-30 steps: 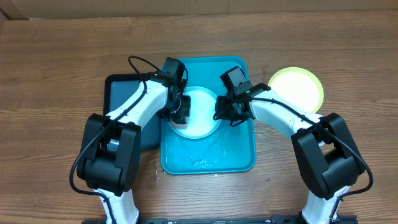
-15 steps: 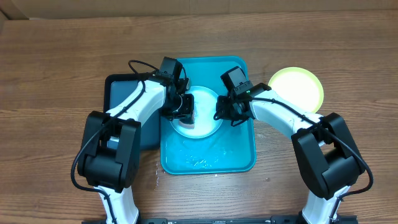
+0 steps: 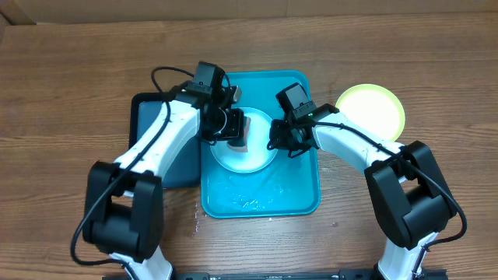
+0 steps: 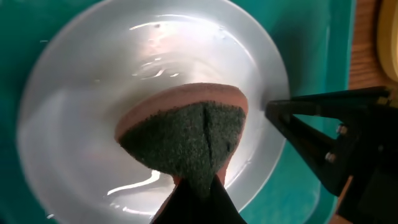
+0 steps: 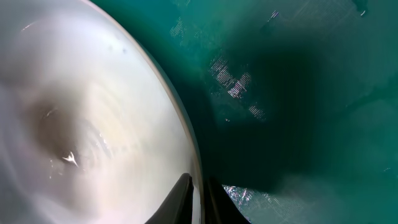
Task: Clean dirty plates on tray and stack at the side
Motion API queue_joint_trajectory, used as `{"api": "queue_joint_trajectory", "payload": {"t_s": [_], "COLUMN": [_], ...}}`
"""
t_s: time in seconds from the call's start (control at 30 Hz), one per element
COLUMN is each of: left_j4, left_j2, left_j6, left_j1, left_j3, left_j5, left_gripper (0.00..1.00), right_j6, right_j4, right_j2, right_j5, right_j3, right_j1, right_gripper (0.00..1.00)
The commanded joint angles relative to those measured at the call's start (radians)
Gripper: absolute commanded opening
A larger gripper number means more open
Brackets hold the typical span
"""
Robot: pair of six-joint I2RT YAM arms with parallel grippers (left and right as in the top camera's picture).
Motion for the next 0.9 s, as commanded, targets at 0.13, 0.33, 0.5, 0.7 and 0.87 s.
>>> {"api": "queue_joint_trajectory", "payload": {"t_s": [0.13, 0.33, 0.5, 0.7, 0.87], "left_j4": [-0.038, -0.023, 0.001, 0.023, 0.044], "left_j2": [0.048, 0.147, 0.232, 0.253, 0.252], "left_j6": [0.016, 0.015, 0.021, 0.040, 0.104], "left_j1": [-0.002, -0.002, -0.002, 0.013, 0.022], "left_j3": [0.011, 0.011, 0.011, 0.011, 0.031], "left_j5": [-0.165, -0.192, -0.090, 0.160, 0.327], "left_gripper": [0.04, 0.04, 0.04, 0.04, 0.04], "right_j6": [-0.003, -0.003, -0.003, -0.003, -0.003], "right_j4": [0.005, 0.005, 0.005, 0.005, 0.005], "right_j2": [-0.008, -0.008, -0.008, -0.008, -0.008], "right_j5": [-0.008, -0.008, -0.008, -0.008, -0.008], "right_j3": [-0.006, -0.006, -0.006, -0.006, -0.006], "right_j1": [0.007, 0.007, 0.007, 0.007, 0.007], "right_gripper": [0.10, 0.11, 0.11, 0.11, 0.11]}}
